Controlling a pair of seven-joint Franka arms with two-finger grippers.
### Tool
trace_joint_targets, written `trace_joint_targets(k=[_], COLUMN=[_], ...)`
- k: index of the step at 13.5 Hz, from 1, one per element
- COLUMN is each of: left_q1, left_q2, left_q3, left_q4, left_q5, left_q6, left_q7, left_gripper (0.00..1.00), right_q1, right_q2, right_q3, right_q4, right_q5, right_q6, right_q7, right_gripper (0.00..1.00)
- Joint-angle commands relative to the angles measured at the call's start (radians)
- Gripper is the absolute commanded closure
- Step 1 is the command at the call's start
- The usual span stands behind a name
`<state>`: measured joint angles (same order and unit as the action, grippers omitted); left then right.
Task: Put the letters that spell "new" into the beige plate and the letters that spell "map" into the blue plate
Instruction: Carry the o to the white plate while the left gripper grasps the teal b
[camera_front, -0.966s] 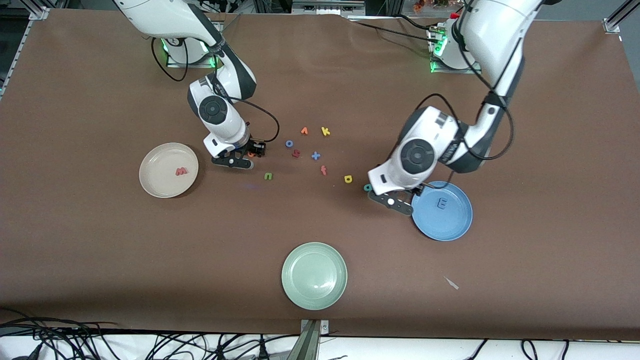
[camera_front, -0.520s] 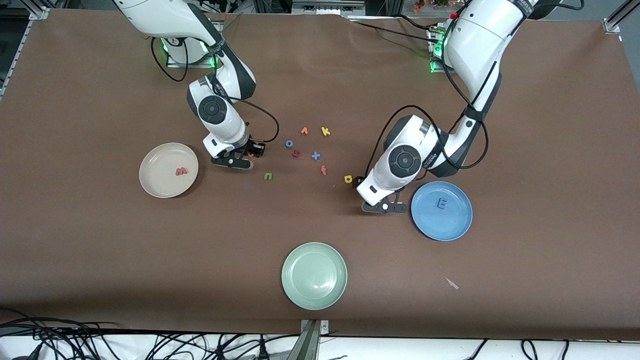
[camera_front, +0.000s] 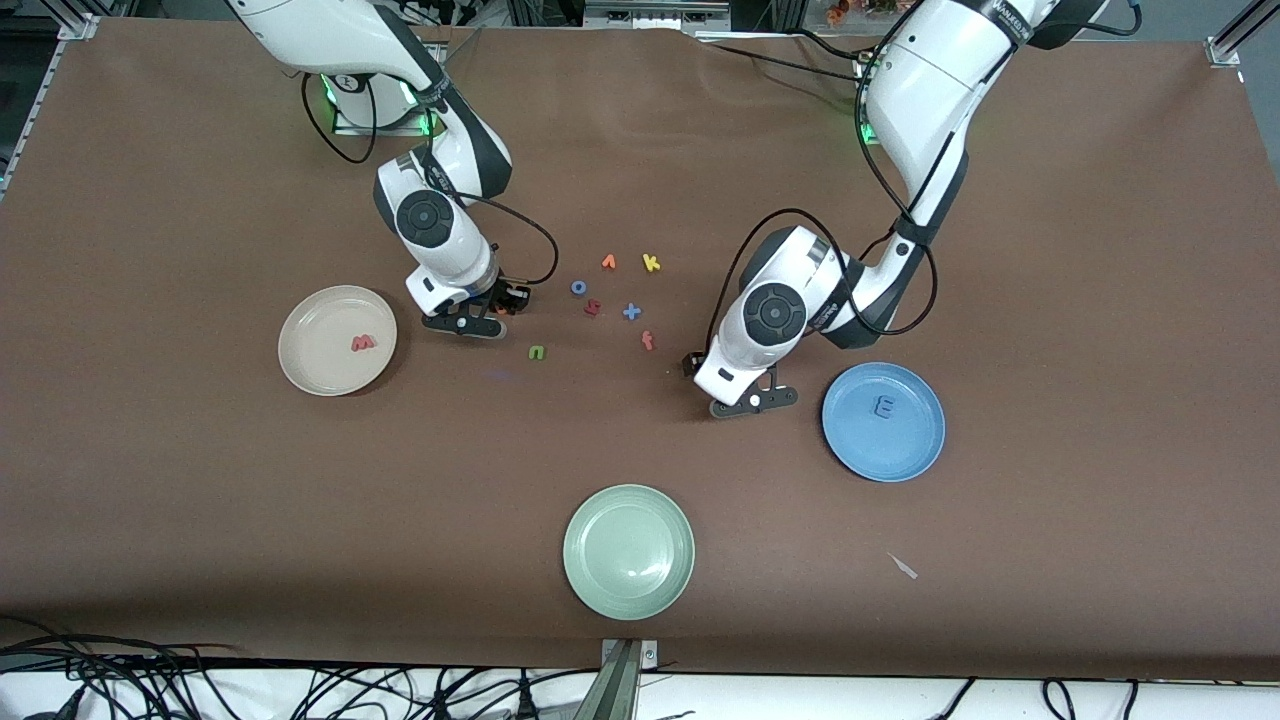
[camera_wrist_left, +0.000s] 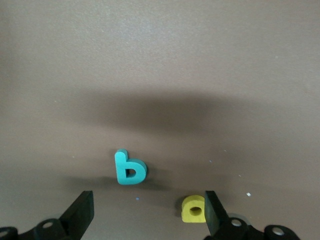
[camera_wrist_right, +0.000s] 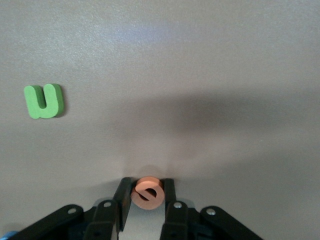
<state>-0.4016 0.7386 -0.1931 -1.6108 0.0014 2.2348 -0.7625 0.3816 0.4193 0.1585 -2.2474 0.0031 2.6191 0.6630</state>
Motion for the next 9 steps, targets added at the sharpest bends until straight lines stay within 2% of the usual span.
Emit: trace_joint_targets(k=[1, 2, 4, 6, 9], left_q1=[-0.005, -0.005, -0.006, -0.006, -0.003], left_q2=[0.021, 0.027, 0.039, 0.039, 0.036], left_q3=[0.009, 0.009, 0.008, 0.008, 0.008], left_q4=[0.015, 0.017, 0.017, 0.017, 0.018], left_q5=[0.066, 0.089, 0.129, 0.129, 0.129], left_q6=[0.0, 0.0, 0.0, -0.001, -0.006], left_q7=[-0.009, -0.009, -0.009, -0.008, -0.004], left_gripper=[0.11, 0.14, 0.2, 0.38, 0.85], right_q1=[0.0, -0.003, -0.003, -0.003, -0.003], right_q2=[-0.013, -0.025, -0.042, -0.059, -0.06], right_q3=[-0.002, -0.008, -0.077, -0.146, -0.252], right_q4=[0.052, 0.086, 0.152, 0.176, 0.181], right_q5=[-0.003, -0.002, -0.002, -0.002, -0.005], right_q6=[-0.089, -0.165, -0.308, -0.379, -0.421], right_q7=[-0.023, -0.043, -0.15, -0.3, -0.472], right_gripper=[0.73, 0.73, 0.73, 0.73, 0.73])
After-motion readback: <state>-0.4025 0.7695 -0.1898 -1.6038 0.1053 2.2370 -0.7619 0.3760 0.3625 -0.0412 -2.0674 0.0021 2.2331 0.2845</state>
